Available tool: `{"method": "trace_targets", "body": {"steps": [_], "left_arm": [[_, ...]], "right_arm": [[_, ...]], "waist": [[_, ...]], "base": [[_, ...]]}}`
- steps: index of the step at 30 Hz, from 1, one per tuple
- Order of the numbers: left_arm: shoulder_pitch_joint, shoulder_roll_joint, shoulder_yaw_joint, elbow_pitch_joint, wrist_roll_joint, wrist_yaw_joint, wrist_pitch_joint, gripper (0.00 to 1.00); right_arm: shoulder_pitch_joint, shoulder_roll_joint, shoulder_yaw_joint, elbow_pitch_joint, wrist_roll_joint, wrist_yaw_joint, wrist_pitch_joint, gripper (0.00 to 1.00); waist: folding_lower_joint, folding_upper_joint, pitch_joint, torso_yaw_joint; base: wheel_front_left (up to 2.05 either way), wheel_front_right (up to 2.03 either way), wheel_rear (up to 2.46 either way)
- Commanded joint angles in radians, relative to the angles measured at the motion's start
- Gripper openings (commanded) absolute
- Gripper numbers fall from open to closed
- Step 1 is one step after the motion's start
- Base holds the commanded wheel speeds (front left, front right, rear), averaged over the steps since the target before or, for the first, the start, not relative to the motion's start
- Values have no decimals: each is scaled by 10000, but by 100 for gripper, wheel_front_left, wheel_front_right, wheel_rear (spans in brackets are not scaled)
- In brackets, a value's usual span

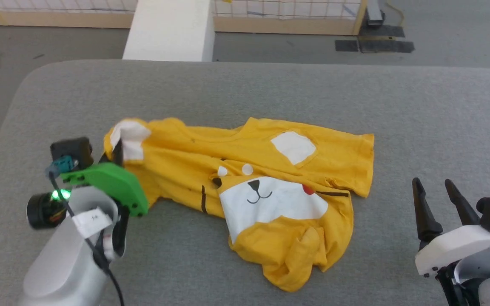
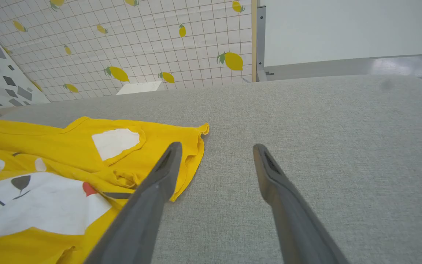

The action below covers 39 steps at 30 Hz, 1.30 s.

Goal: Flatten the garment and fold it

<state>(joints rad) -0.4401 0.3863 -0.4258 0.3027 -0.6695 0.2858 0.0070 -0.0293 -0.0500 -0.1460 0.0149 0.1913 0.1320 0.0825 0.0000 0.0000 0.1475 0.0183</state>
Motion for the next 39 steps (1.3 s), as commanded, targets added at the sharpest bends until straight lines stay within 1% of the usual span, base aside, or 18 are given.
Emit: {"method": "trace_targets", "body": {"steps": [1,2,3,4,5,9,12,14,16,17,19,22,23,26,30,34,37,39], "left_arm": [[418,104,23,-141,-166,96,211,0],[604,114,34,-196,-279,121,347,0],[827,132,-12,-219,-374,120,514,14],[983,120,-47,-213,-453,109,616,37],[1168,51,-71,-185,-594,74,713,100],[1718,-226,-82,-8,-1031,-49,799,100],[2026,-454,162,-43,-1308,-125,332,100],[2174,-572,438,-203,-1319,-236,-513,100],[2275,-687,725,-382,-1114,-319,-1749,100],[2300,-727,815,-462,-919,-347,-2206,100],[2299,-881,1079,-673,-527,-405,-2591,100],[2257,-1238,1700,-1227,323,-541,-2676,100],[2274,-1450,2002,-1544,754,-635,-2680,100],[2382,-2060,2698,-1973,1691,-1127,-2683,100],[2380,-2754,3356,-2099,2539,-1801,-2685,100],[2338,-3140,3766,-2022,3049,-2327,-2686,100],[2272,-3271,3969,-1918,3249,-2568,-2686,100],[2228,-3317,4091,-1846,3305,-2702,-2686,100]], "right_arm": [[95,-3,44,-64,-28,-13,71,100],[94,-3,64,-71,-27,-13,89,100],[88,-3,105,-72,-26,-13,123,100],[83,-3,144,-66,-32,-13,162,100],[69,-3,185,-57,-44,-13,207,100],[-6,-3,314,0,-129,-13,399,100],[-169,-3,294,81,-254,-13,568,100],[-406,-3,271,129,-378,-13,648,100],[-788,-3,163,228,-535,-13,727,100],[-1023,-3,93,327,-590,-13,781,100],[-1502,-3,-21,590,-716,-13,951,100],[-2306,-3,-180,1182,-907,-13,1357,100],[-2655,-3,-280,1450,-987,-13,1514,100],[-3572,-3,-508,2327,-1110,-13,1980,100],[-4578,-3,-889,3563,-1359,-13,2713,100],[-5196,-3,-1164,4676,-1824,-13,4024,100],[-5494,-3,-1210,4967,-2185,-13,4574,100],[-5576,-3,-1114,5166,-2223,-13,5007,100]], "waist": [[0,0,-101,300],[0,0,-88,328],[0,0,-71,356],[0,0,-59,373],[0,0,-46,391],[0,0,-24,405],[0,0,-18,420],[0,0,4,444],[0,0,77,531],[0,0,123,586],[0,0,244,720],[0,0,473,927],[0,0,598,1020],[0,0,926,1240],[0,0,1299,1497],[0,0,1526,1679],[0,0,1653,1745],[0,0,1682,1757]], "base": [[0,0,0],[0,0,0],[0,0,0],[0,0,0],[0,0,0],[0,0,0],[0,0,0],[0,0,0],[0,0,0],[0,0,0],[0,0,0],[0,0,0],[0,0,0],[0,0,0],[0,0,0],[0,0,0],[0,0,0],[0,0,0]]}}
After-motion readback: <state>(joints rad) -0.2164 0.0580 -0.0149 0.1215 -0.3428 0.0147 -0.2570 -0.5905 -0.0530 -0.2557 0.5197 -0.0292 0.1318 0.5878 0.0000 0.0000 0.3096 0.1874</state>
